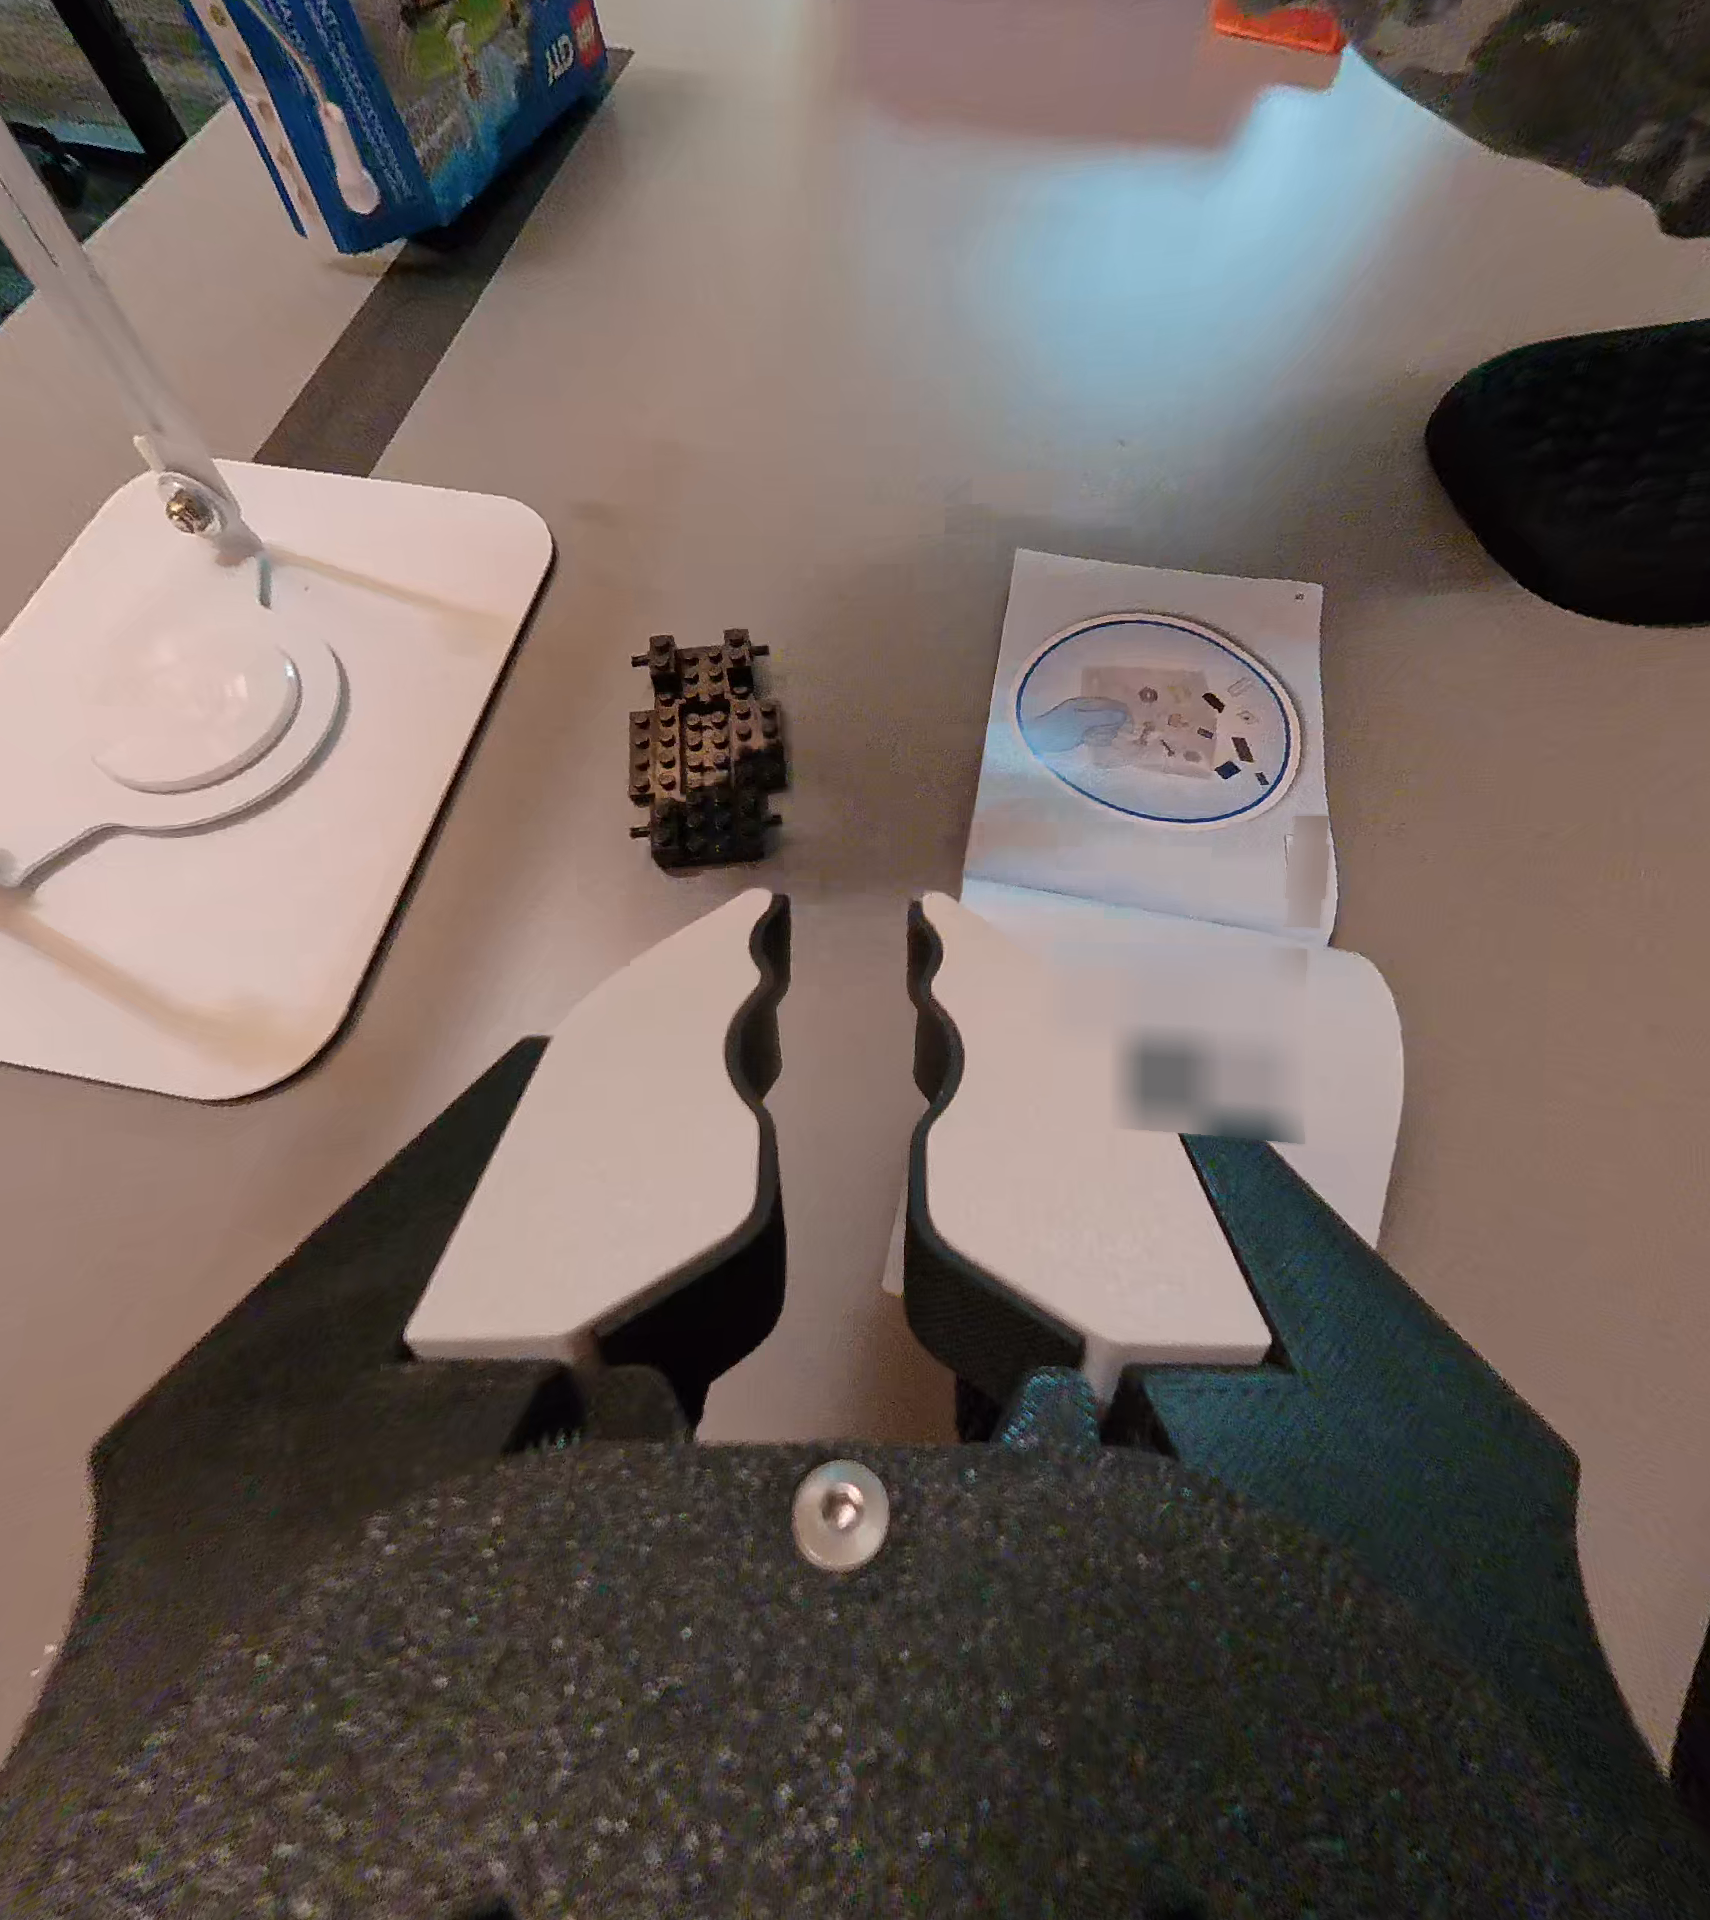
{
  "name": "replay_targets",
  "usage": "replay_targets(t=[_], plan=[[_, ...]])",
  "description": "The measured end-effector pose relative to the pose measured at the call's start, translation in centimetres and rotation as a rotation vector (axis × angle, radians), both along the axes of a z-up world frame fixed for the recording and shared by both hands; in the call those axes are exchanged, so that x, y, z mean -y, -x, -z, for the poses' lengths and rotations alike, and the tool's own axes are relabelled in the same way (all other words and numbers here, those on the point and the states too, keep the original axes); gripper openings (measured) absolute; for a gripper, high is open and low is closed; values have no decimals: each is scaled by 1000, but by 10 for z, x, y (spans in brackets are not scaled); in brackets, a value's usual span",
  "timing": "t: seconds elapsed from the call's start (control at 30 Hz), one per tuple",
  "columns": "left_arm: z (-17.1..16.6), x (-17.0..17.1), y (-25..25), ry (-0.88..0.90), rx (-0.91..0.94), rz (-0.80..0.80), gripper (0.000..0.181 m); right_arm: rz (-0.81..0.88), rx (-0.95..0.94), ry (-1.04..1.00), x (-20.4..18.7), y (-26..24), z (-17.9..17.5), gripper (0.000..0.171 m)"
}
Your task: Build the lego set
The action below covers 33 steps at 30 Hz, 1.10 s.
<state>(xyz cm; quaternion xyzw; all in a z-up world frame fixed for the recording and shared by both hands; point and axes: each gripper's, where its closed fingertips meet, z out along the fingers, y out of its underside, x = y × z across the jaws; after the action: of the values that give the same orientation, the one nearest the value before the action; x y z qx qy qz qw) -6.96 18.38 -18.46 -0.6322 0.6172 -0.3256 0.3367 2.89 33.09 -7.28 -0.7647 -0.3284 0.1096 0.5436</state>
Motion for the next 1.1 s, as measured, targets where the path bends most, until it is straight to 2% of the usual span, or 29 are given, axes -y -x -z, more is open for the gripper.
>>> replay_targets(t=[0.07,0.33,0.4,0.53,0.73,0.9,1.03,1.1], plan=[[0,2,1,-7,1,1,21,-11,-2,114,-11,23,12,41],[-10,2,16,-12,62,-24,21,60,-54,252,-40,59,16,43],[-12,1,17,-16,79,-30,21,43,-71,204,-44,69,7,41],[-17,-2,19,-33,89,-35,20,-12,12,90,-54,96,-8,41],[-25,-2,20,-48,112,-42,20,-124,182,61,-64,151,2,39],[-27,-5,23,-52,120,-52,19,-231,368,-1,-49,175,24,36],[-26,-1,26,-32,111,-32,21,-338,237,5,-6,166,11,37],[-20,5,26,4,83,-8,26,-421,208,75,29,147,20,41]])
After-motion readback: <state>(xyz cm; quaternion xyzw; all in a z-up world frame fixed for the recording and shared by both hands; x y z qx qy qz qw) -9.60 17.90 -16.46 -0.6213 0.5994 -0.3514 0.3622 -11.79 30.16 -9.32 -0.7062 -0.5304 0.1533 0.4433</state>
